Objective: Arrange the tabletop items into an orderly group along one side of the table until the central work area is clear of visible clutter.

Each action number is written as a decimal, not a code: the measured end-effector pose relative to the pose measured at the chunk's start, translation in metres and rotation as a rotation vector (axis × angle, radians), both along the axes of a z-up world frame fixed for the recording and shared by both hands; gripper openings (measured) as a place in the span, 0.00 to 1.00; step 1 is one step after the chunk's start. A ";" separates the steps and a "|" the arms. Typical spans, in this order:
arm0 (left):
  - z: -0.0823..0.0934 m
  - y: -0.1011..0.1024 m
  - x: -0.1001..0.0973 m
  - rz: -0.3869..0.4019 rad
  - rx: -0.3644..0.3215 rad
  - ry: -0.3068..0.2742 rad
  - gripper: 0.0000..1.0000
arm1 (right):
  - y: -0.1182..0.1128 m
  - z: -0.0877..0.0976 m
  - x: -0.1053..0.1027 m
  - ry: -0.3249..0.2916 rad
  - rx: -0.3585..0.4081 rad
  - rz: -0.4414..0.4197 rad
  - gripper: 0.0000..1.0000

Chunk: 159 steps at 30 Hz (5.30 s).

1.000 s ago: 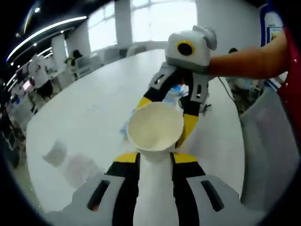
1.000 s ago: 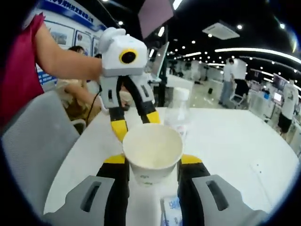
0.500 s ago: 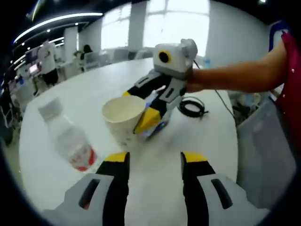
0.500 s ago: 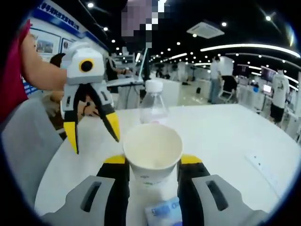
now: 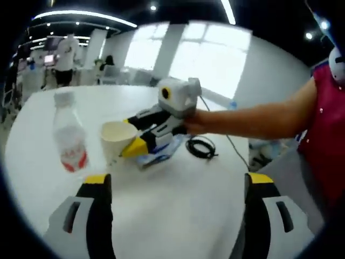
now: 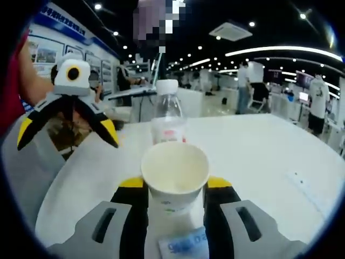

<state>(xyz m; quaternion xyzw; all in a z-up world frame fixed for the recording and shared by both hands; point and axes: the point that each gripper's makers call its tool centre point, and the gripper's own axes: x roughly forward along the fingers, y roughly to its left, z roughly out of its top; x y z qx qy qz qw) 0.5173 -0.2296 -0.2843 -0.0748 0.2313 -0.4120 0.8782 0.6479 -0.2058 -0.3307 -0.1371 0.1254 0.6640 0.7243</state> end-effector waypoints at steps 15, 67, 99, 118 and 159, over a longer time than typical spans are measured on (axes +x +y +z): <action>-0.007 -0.001 -0.010 0.007 -0.009 0.015 0.99 | 0.004 -0.011 0.003 -0.001 -0.030 -0.017 0.40; 0.005 -0.010 -0.018 0.015 -0.015 -0.025 0.99 | -0.030 -0.004 -0.023 -0.045 -0.108 -0.108 0.90; 0.047 0.001 -0.035 0.099 0.025 -0.173 0.99 | -0.190 0.090 -0.099 -0.157 -0.017 -0.537 0.97; 0.036 0.019 -0.068 0.167 0.066 -0.183 0.99 | -0.302 0.058 -0.148 -0.078 -0.056 -0.818 0.99; 0.016 0.046 -0.077 0.259 0.059 -0.181 0.99 | -0.325 0.052 -0.154 -0.099 -0.058 -0.847 0.99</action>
